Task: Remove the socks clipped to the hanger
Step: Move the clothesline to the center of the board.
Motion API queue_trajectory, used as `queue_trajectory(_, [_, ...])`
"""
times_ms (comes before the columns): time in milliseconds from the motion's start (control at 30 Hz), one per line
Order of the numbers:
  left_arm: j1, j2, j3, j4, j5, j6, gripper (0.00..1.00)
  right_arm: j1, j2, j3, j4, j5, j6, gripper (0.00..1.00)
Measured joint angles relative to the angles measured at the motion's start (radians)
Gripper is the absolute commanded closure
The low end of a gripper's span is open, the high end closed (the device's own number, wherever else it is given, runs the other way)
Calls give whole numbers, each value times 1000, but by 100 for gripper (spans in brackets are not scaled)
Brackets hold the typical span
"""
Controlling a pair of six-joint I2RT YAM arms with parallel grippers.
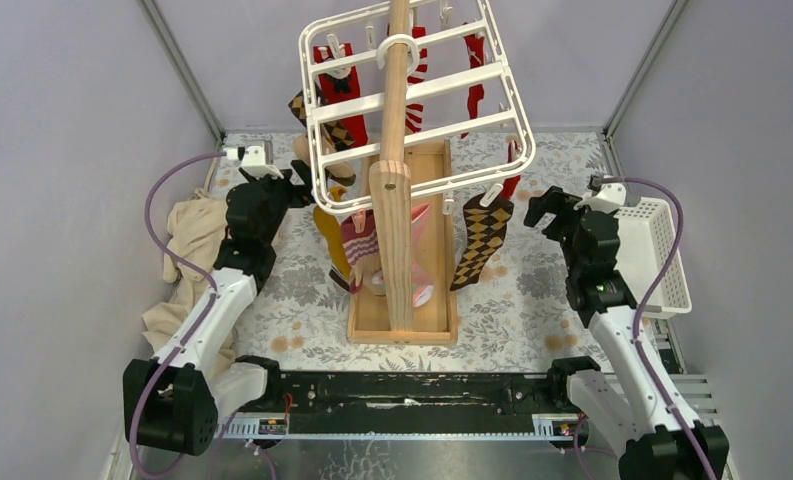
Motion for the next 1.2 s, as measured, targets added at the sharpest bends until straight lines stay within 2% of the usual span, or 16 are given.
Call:
queue_trajectory(167, [-14,-40,7,-118,-19,-138,1,0,-85,19,-92,-81,37,0])
queue_trajectory(333, [-15,-169,-70,-208,-41,-253,1,0,-58,21,-221,-169,66,2])
queue_trajectory(433, [-15,-159,-107,-219,-38,-290,1,0,8,13,-253,-237,82,9])
queue_trajectory(600, [-15,-40,-169,-237,11,-322,1,0,87,-58,-224,-311,117,20])
queue_trajectory(800, [-15,-20,-319,-133,114,-378,1,50,285,-77,-119,-352,151,24])
queue_trajectory(967, [-16,61,-323,-53,172,-412,1,182,472,13,-73,-341,158,25])
queue_trajectory(1200, [-53,52,-329,-58,166,-416,1,301,645,166,-27,-288,159,25])
